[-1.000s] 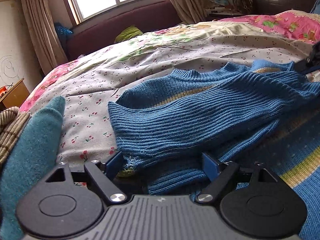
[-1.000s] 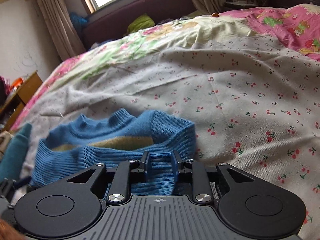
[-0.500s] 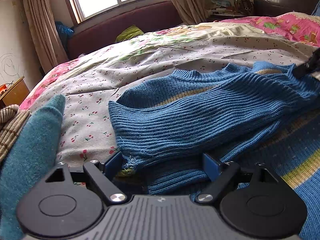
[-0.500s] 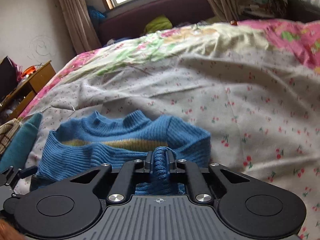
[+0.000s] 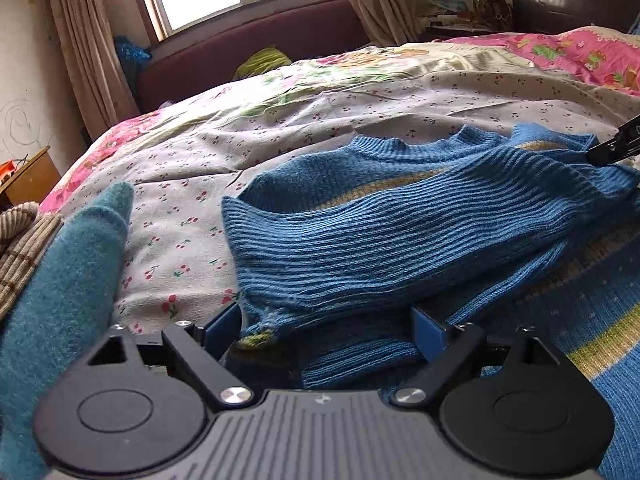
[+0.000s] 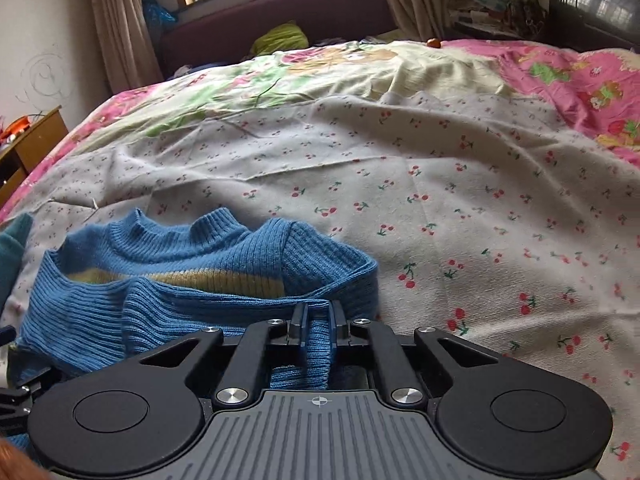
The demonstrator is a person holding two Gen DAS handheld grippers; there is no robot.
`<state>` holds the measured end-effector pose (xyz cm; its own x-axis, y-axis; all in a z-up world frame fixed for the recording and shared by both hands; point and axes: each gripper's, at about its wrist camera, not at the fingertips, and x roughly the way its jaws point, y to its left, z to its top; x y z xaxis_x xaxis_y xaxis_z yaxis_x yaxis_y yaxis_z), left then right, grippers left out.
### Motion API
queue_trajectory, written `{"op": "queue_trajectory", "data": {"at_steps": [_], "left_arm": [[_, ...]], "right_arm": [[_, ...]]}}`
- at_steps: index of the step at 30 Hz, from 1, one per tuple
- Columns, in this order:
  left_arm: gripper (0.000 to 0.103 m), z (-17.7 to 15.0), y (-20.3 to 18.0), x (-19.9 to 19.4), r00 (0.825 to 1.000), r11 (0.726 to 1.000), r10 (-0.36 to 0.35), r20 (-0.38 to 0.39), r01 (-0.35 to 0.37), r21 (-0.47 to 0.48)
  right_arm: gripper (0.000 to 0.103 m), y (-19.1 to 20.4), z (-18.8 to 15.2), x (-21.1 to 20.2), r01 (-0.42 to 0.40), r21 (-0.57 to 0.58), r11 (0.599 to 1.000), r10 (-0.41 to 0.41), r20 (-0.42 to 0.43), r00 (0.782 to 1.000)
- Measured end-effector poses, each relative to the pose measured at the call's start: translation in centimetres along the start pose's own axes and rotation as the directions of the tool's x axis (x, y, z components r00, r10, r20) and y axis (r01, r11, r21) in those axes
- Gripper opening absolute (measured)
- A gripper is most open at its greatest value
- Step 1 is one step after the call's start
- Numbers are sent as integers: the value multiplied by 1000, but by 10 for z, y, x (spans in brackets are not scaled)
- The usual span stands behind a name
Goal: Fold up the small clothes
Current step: 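Lay the sleeve flat on the sweater and open the right tool, then move both tools to the sweater hem with fingers open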
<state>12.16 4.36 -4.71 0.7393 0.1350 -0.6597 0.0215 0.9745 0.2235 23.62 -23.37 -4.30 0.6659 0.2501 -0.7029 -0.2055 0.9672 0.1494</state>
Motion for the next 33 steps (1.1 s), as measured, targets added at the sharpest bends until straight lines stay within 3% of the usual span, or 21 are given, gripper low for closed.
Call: {"op": "queue_trajectory", "data": {"at_steps": [2,6,10,13,20,26,33], "left_arm": [[100,2,5,-5,999,999,35,-15,-35,0],[99,-3,24,-25,995,997,74,-66,-75,-4],[99,-22,54,-56,987,996,-10,-160,-5,-90],[99,-44,67,-83,974,995,-36,-224,14,-102],[99,-70,71,-140,948,987,-138,-286,108,-120],[97,-73,61,-145,940,986,-153,-306,127,-105],[85,-70,49,-149,902,960,-275,-332,241,-141]], "right_arm": [[17,3,-1,-17,-23,-23,999,23,4,1000],[17,8,-20,-61,-118,-29,993,116,-58,992],[17,16,-54,-104,-173,-31,984,169,-120,978],[17,16,-80,-124,-192,11,981,191,-180,965],[25,17,-129,-155,-215,57,975,222,-286,932],[27,5,-146,-168,-210,124,970,237,-283,929],[28,0,-155,-174,-213,142,967,245,-279,928]]}}
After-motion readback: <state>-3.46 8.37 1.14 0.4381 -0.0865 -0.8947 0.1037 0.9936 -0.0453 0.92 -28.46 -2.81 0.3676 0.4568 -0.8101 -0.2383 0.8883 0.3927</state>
